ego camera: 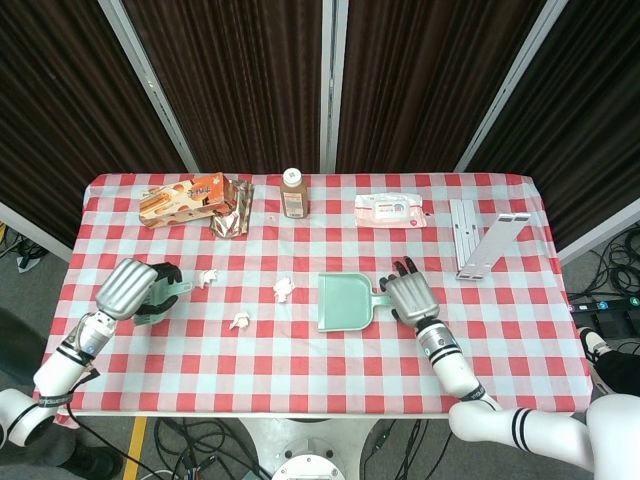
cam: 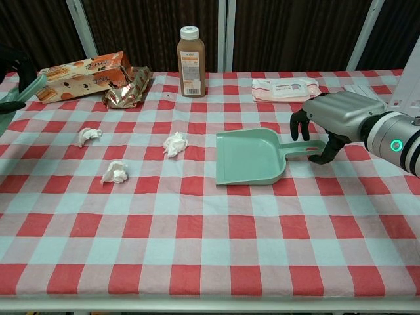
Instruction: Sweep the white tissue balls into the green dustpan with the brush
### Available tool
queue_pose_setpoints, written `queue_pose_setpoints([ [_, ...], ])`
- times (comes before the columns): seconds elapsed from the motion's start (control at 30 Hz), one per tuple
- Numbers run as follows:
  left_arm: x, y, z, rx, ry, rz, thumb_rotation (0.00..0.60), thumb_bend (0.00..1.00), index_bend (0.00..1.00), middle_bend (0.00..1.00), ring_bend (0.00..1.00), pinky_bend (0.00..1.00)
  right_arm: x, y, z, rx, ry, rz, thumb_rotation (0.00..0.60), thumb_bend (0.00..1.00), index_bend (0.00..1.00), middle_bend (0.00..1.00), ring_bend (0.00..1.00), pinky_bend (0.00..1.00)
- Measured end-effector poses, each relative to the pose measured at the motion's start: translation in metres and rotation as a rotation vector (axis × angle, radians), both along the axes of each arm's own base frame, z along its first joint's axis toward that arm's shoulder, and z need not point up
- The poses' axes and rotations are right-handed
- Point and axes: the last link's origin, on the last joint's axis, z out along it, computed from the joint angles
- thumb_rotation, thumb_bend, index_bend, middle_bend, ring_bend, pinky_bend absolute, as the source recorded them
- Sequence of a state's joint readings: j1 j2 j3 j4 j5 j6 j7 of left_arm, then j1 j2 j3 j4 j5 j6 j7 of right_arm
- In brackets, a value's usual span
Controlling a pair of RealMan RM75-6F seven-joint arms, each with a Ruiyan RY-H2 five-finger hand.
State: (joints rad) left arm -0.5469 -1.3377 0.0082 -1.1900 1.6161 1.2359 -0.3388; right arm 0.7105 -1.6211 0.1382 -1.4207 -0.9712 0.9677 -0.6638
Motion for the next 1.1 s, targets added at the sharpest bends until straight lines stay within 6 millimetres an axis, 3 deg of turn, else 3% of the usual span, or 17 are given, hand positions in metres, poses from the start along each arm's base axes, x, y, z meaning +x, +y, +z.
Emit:
queue_pose_setpoints([
  [0.63, -0.003, 0.003, -0.003, -0.009, 0.011, 0.013, 0.600, 0.47, 0.55, 0.60, 0.74, 0.88, 0.007, -0.007, -0.013, 0.018, 0.031, -0.002, 0.600, 0.23, 0.47, 0.47, 0.15, 0.09],
  [1.1, -0.007, 0.012, -0.003, -0.020, 0.022, 0.025, 0.600, 0.48, 0.55, 0.60, 0.74, 0.88, 0.015, -0.012, -0.009, 0.002, 0.003, 0.001, 0.600, 0.41, 0.64, 0.59, 0.26, 0.12],
])
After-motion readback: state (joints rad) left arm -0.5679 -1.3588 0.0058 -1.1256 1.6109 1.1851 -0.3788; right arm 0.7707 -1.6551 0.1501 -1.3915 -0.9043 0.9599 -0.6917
